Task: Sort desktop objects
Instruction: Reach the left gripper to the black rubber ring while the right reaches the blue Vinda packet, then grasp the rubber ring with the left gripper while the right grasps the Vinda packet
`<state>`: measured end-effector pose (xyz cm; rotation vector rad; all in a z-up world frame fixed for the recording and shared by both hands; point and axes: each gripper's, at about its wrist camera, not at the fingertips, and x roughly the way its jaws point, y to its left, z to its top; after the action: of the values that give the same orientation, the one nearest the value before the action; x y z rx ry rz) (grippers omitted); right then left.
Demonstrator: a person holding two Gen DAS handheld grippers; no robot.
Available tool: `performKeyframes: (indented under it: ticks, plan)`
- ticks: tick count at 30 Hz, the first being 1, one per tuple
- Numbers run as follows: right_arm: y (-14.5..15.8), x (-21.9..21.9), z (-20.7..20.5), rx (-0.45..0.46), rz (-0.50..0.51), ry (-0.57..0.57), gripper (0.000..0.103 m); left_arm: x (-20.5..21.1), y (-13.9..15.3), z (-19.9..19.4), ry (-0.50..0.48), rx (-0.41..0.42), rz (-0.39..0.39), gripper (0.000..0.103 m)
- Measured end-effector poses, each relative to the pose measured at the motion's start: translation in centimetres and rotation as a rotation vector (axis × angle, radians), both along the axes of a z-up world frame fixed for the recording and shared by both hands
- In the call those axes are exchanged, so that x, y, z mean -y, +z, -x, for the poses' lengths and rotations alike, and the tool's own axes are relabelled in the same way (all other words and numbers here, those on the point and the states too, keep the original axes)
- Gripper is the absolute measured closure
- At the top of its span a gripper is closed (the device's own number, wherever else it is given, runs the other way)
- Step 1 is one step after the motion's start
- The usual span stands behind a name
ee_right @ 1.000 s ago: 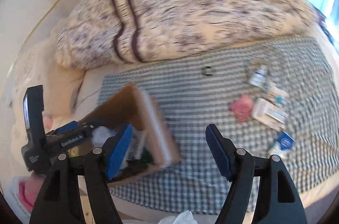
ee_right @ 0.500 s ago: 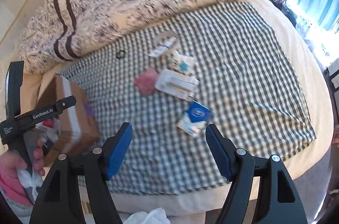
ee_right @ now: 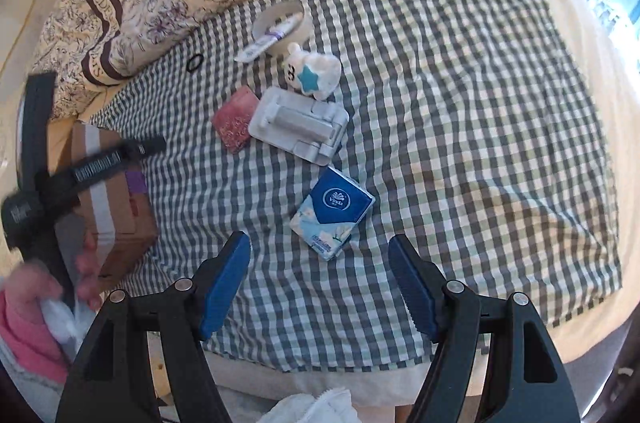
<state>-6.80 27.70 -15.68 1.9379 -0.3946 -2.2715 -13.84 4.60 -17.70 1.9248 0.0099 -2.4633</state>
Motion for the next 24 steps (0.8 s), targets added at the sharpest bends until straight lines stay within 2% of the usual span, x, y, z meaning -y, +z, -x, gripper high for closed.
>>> performKeyframes:
  ticks: [7,13,19,24]
  plan:
    - [-3.9,0.2,1.7,0.064,0.019,-0.054,0.031,1.4,-1.8,6.5,0.031,-0.052,0.037,0.004]
    - [-7.0,0.5,3.1,0.101,0.028,-0.144,0.031,2.8,-5.6,12.6,0.043,-0.070,0.051,0.004]
    - [-9.3,1.2,3.9,0.137,0.005,-0.230,0.031,3.3,-8.8,16.7,0.028,-0.077,0.043,0.004]
    - [-11.4,1.6,4.2,0.183,-0.048,-0.278,0.031,3.3,-11.2,18.5,-0.003,-0.056,0.040,0.004]
